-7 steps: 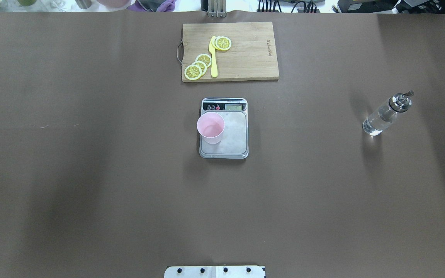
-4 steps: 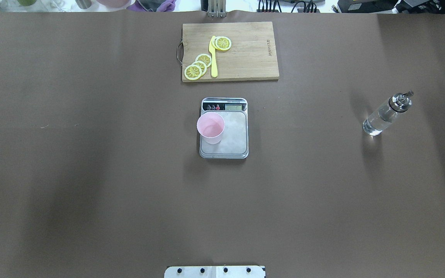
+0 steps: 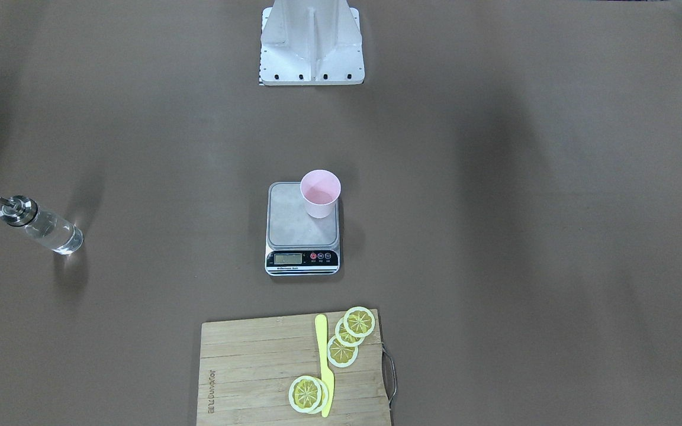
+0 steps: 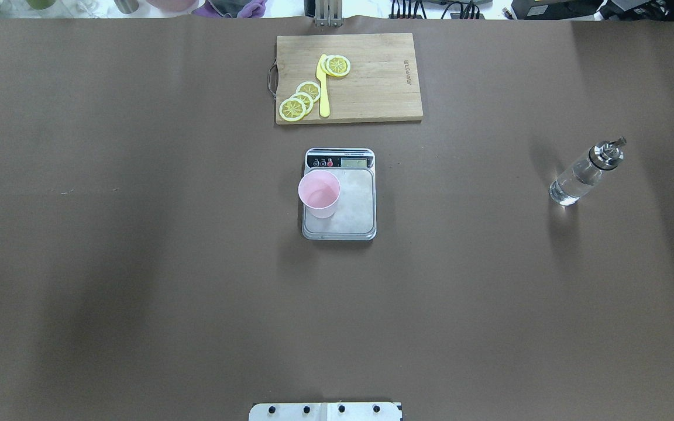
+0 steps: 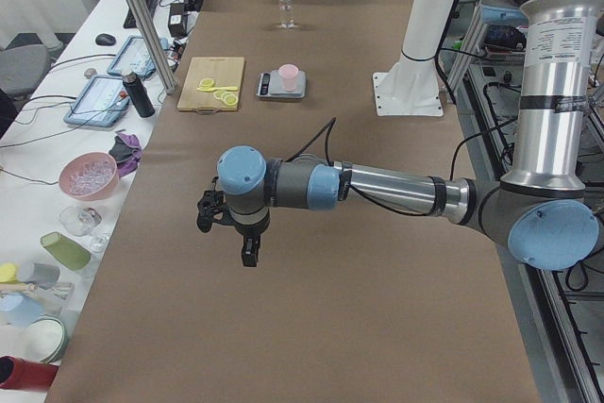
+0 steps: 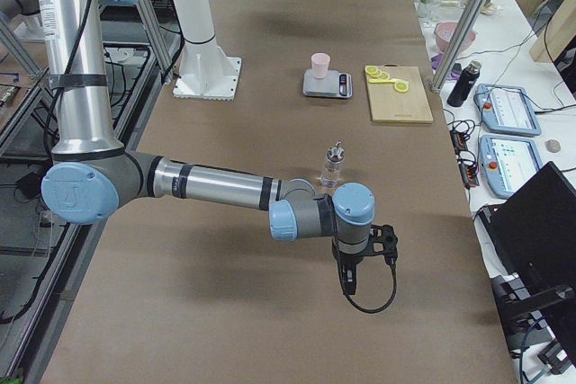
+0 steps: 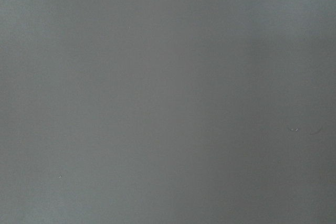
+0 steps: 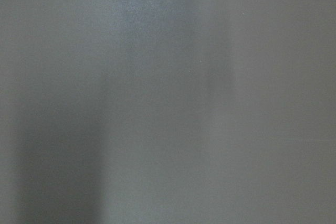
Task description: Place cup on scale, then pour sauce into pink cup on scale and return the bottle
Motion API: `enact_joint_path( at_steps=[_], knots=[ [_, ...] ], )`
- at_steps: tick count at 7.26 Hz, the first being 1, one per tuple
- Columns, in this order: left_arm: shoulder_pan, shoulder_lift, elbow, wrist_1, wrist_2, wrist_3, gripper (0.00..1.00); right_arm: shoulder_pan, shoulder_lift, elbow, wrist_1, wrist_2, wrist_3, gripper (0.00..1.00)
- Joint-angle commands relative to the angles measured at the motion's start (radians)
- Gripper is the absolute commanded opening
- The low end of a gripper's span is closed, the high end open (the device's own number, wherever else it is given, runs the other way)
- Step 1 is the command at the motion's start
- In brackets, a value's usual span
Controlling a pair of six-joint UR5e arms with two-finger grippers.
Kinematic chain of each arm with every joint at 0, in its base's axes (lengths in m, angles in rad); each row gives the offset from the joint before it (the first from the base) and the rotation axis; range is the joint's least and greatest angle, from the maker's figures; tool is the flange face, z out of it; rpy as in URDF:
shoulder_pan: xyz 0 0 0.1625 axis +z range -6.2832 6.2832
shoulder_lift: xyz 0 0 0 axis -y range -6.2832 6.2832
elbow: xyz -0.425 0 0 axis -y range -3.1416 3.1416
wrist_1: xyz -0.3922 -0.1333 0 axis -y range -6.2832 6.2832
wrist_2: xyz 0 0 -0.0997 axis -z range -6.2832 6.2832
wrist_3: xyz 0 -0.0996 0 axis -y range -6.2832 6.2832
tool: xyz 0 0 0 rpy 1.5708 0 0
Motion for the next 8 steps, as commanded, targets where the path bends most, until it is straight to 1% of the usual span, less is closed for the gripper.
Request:
enact_joint_path(
  at_steps=[1, 4, 8],
  knots=[
    [0.000, 0.001, 0.003, -0.002, 0.006, 0.002, 0.98, 0.000, 0.002, -0.003, -0.012, 0.009, -0.009, 1.00],
    [-0.001, 0.003, -0.003, -0.002, 0.007, 0.003, 0.99, 0.000, 0.002, -0.004, -0.018, 0.047, 0.033, 1.00],
    [0.000, 0.001, -0.002, -0.002, 0.006, 0.003, 0.98, 0.002, 0.002, 0.014, -0.018, 0.058, 0.045, 1.00]
  ],
)
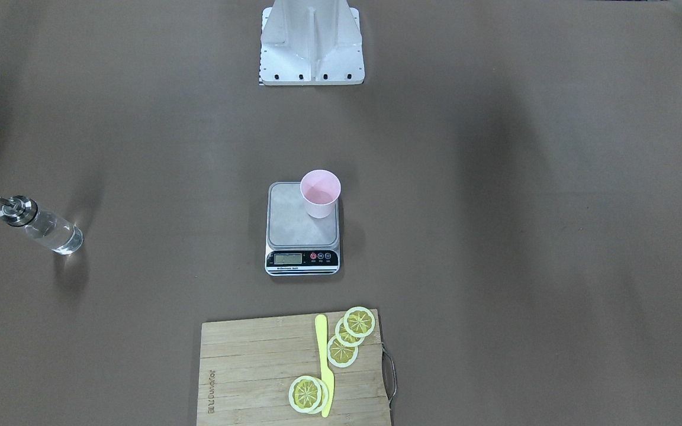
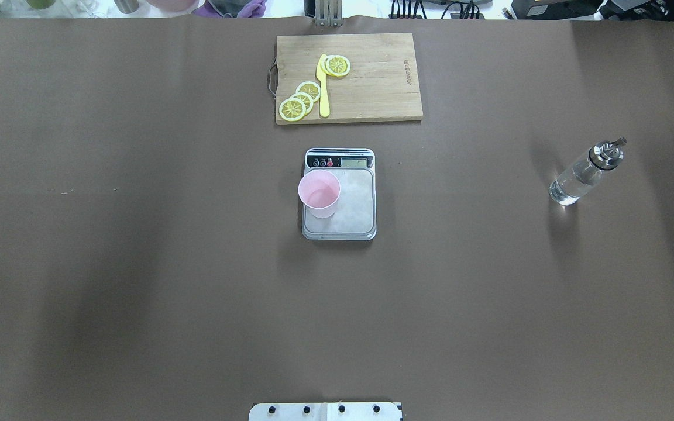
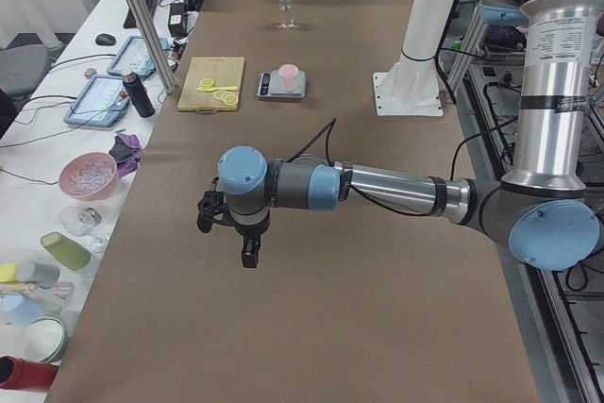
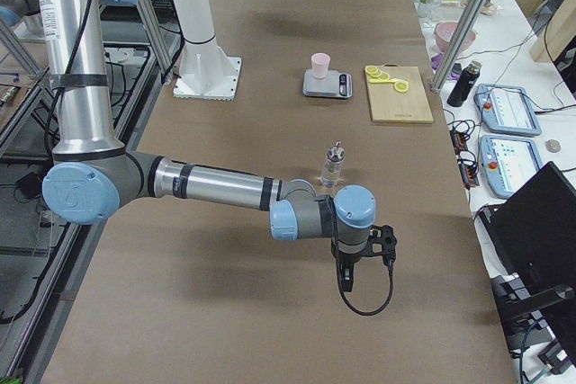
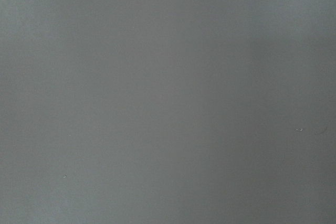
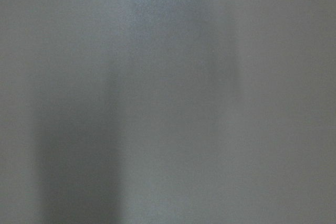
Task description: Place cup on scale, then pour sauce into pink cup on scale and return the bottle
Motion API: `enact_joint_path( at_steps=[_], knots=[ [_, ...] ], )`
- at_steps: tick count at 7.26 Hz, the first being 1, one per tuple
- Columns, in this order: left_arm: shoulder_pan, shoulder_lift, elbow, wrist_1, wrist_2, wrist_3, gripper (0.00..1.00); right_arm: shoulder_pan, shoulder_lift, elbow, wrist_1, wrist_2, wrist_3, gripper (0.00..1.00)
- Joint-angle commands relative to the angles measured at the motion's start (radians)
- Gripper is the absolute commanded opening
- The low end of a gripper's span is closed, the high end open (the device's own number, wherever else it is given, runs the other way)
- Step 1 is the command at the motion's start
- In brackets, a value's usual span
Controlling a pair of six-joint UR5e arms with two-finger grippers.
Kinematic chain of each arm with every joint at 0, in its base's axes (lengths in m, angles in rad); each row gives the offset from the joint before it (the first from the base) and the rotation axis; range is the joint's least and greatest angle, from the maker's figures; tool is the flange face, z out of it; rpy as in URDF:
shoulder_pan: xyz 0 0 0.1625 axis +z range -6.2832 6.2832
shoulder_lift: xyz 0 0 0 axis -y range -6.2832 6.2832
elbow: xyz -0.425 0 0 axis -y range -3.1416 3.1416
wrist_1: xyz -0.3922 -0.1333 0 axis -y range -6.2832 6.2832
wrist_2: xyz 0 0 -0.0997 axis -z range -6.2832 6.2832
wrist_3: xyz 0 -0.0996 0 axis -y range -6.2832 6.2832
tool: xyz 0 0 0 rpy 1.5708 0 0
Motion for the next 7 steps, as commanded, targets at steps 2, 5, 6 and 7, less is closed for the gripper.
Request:
enact_joint_path(
  at_steps=[2, 5, 6, 7],
  knots=[
    [0.002, -0.002, 0.000, 0.000, -0.001, -0.002, 0.99, 0.015, -0.043, 0.077, -0.001, 0.000, 0.001, 1.00],
    [0.002, 0.000, -0.001, 0.002, -0.001, -0.002, 0.98, 0.029, -0.083, 0.145, -0.022, -0.002, -0.001, 1.00],
    [0.000, 0.000, -0.003, 0.000, -0.001, -0.002, 0.98, 0.029, -0.081, 0.147, -0.021, 0.000, -0.007, 1.00],
    [0.000, 0.000, -0.003, 0.002, -0.001, -0.002, 0.99, 0.029, -0.080, 0.149, -0.019, 0.000, -0.008, 1.00]
  ],
)
